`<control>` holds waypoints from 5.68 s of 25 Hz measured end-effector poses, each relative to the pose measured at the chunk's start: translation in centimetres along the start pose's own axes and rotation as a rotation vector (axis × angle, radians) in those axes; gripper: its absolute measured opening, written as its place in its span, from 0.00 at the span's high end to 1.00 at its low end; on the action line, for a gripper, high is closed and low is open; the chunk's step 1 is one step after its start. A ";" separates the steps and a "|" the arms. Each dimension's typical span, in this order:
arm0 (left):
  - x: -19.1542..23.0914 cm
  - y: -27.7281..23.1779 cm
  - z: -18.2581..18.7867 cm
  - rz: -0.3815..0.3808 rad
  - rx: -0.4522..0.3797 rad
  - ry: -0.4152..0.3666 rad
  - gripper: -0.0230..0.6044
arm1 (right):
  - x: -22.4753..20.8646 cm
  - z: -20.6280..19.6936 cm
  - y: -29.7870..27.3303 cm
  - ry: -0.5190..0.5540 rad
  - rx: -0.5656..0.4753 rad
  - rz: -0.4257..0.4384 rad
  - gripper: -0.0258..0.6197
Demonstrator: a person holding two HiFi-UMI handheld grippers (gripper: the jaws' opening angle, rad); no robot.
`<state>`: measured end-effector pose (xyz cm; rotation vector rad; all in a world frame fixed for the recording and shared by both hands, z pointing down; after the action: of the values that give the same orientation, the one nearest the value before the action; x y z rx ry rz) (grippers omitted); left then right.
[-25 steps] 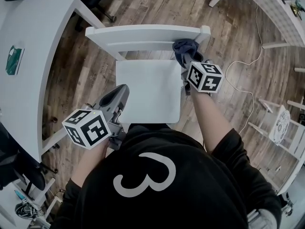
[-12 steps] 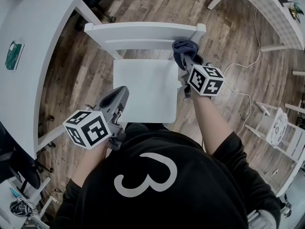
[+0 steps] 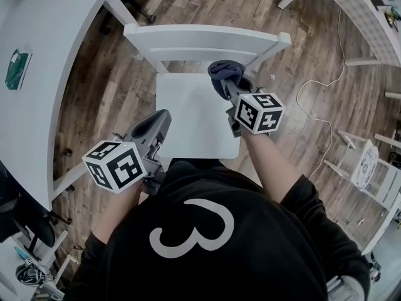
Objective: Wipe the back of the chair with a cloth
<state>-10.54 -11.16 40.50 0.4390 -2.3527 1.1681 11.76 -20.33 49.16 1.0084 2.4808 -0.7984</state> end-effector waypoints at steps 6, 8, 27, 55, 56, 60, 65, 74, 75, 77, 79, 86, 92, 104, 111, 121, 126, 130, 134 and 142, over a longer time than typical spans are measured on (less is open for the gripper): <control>3.9 1.6 1.5 0.004 0.002 0.015 0.94 | 4.2 -0.8 -4.8 0.019 0.043 0.055 0.88; 5.2 2.4 2.1 0.007 -0.003 0.018 0.94 | 5.3 -0.9 -6.4 0.024 0.052 0.066 0.88; 15.0 6.2 2.5 0.078 -0.028 0.133 0.94 | 8.2 -1.6 -17.2 0.070 0.089 0.038 0.88; 11.1 6.6 0.0 0.111 -0.033 0.105 0.94 | 2.8 -1.0 -12.4 0.069 0.041 -0.083 0.88; 10.7 6.4 -0.1 0.111 -0.029 0.102 0.94 | 2.4 -1.0 -11.9 0.065 0.037 -0.089 0.88; 9.0 5.3 -0.8 0.103 -0.010 0.096 0.94 | 0.6 -0.8 -9.8 0.047 0.024 -0.112 0.88; 6.1 3.0 -1.7 0.072 0.018 0.074 0.94 | -2.2 -0.7 -6.5 0.053 0.029 -0.143 0.88; 2.0 0.3 -2.7 0.042 0.046 0.040 0.94 | -7.0 -0.2 -0.5 0.046 0.014 -0.218 0.88; 1.6 0.2 -2.8 0.042 0.045 0.035 0.94 | -7.4 -0.2 -0.1 0.043 0.011 -0.227 0.88; 0.8 0.1 -3.1 0.042 0.041 0.028 0.94 | -8.2 -0.3 0.7 0.031 0.007 -0.241 0.88; 0.1 0.2 -3.3 0.044 0.035 0.020 0.94 | -8.8 -0.4 1.4 0.012 0.000 -0.252 0.88; -1.9 2.0 -5.3 0.054 -0.003 0.078 0.94 | -6.5 -0.5 3.6 0.006 -0.031 -0.159 0.88; -3.9 4.5 -6.1 -0.013 -0.075 0.145 0.94 | -1.6 -0.6 6.9 -0.006 0.000 0.095 0.88; -12.2 5.0 -6.7 -0.182 -0.047 -0.108 0.94 | 8.0 0.4 22.1 -0.045 -0.108 0.418 0.88; -15.4 12.1 -9.8 -0.285 -0.089 -0.308 0.94 | 16.6 -0.8 28.8 -0.008 -0.205 0.498 0.88; -15.0 28.6 -15.3 -0.371 -0.267 -0.390 0.94 | 33.7 -4.5 35.6 0.110 -0.302 0.573 0.88; -15.5 34.9 -17.8 -0.435 -0.313 -0.429 0.94 | 39.7 -6.5 37.8 0.159 -0.319 0.570 0.88; -16.3 37.2 -18.9 -0.456 -0.336 -0.471 0.94 | 42.0 -6.8 39.0 0.197 -0.325 0.561 0.88; -16.9 38.0 -19.2 -0.458 -0.346 -0.479 0.94 | 42.5 -6.6 39.7 0.207 -0.314 0.555 0.88; -18.7 37.8 -18.5 -0.451 -0.374 -0.479 0.94 | 42.3 -4.7 41.3 0.246 -0.323 0.559 0.88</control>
<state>-7.96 27.27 15.23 1.1365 -2.5839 0.4316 11.89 29.04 16.31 1.6315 2.2223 -0.1023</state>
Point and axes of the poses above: the fingertips, and each gripper's own axes: y backward along the fingers, x to its left, z out of its top, the point moved 6 cm from there along y, backward along the fingers, and after that the axes turned 14 degrees about z, right-handed, at the moved point
